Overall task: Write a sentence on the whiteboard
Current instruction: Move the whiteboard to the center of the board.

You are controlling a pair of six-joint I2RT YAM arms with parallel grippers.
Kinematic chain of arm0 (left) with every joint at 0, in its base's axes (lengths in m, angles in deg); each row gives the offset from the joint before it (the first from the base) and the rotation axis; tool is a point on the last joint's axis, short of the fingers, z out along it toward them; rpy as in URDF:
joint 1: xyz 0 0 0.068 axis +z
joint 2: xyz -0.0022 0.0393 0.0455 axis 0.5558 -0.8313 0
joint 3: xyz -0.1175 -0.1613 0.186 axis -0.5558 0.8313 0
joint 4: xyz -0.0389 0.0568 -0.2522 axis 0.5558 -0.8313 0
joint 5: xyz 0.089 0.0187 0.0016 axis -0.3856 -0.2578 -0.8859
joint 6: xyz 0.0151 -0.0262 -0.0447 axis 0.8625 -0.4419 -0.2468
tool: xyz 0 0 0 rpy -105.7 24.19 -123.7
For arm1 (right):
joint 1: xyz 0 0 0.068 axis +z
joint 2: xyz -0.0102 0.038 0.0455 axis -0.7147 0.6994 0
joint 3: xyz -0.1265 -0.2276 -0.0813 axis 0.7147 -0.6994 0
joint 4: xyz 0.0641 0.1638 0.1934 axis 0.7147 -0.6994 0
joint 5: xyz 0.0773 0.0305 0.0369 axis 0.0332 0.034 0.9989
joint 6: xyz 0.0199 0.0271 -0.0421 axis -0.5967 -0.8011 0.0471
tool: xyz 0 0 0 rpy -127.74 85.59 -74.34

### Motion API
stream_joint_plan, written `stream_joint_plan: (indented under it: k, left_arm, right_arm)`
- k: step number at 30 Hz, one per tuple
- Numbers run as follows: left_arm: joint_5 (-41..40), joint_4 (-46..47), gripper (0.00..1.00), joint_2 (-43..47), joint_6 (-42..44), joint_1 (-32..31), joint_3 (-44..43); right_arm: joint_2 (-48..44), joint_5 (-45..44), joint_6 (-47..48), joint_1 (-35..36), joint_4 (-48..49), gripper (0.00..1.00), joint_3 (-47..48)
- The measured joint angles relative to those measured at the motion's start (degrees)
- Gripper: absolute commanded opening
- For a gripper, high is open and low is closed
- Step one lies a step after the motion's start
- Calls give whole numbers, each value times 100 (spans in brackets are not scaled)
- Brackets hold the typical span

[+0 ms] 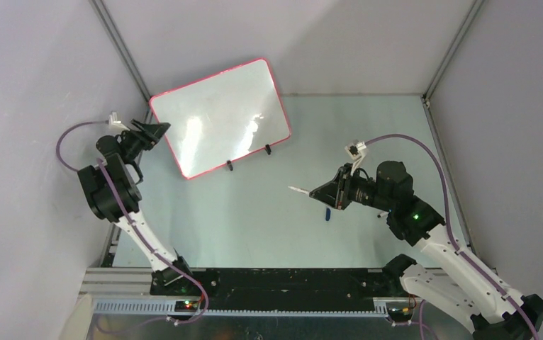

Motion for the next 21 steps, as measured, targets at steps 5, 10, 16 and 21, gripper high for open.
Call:
stream_joint_plan:
  k: [5, 10, 16, 21]
  left_arm:
    - [293, 234, 60, -138, -240, -57, -247]
    - [568, 240, 51, -199, -302, -203, -470]
    - [850, -17, 22, -223, -264, -317, -605]
    - [1244, 315, 8, -313, -713, -330, -750]
  right_arm:
    - [7, 70, 0, 11, 2, 0, 0]
    - [35, 111, -4, 13, 9, 0, 0]
    - [70, 140, -17, 13, 20, 0, 0]
    - [79, 181, -33, 13, 50, 0, 0]
